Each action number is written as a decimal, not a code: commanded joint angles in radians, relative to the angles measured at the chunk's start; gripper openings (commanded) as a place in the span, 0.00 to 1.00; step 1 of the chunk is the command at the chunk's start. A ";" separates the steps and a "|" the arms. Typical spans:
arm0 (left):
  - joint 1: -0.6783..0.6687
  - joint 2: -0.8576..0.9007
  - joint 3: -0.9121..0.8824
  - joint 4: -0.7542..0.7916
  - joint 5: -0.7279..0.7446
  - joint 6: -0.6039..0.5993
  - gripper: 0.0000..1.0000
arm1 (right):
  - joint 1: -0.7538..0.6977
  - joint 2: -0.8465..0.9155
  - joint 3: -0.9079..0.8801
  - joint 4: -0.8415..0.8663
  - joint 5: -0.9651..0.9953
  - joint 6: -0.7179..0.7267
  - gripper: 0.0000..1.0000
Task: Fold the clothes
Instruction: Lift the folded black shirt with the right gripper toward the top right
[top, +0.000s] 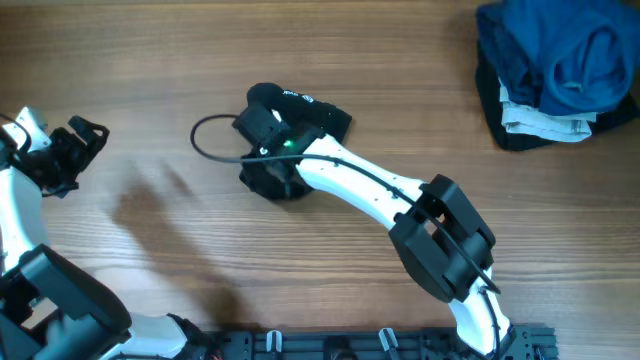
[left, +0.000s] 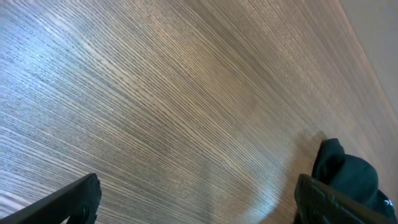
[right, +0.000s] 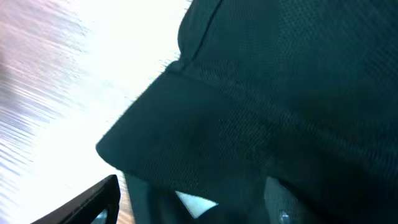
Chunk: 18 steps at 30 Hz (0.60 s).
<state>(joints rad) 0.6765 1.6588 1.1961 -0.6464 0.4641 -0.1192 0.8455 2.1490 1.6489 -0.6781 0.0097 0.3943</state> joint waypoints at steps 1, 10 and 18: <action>0.003 0.010 0.001 0.000 -0.006 -0.020 1.00 | -0.008 0.004 -0.015 0.016 0.095 -0.492 0.75; 0.003 0.010 0.001 0.000 -0.013 -0.020 1.00 | -0.015 0.040 -0.024 -0.050 0.112 -0.793 0.77; 0.002 0.010 0.001 0.000 -0.032 -0.020 1.00 | -0.032 0.193 -0.024 0.127 0.266 -0.892 0.73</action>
<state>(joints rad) 0.6762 1.6588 1.1961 -0.6468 0.4561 -0.1265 0.8410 2.2223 1.6386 -0.6449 0.1589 -0.4583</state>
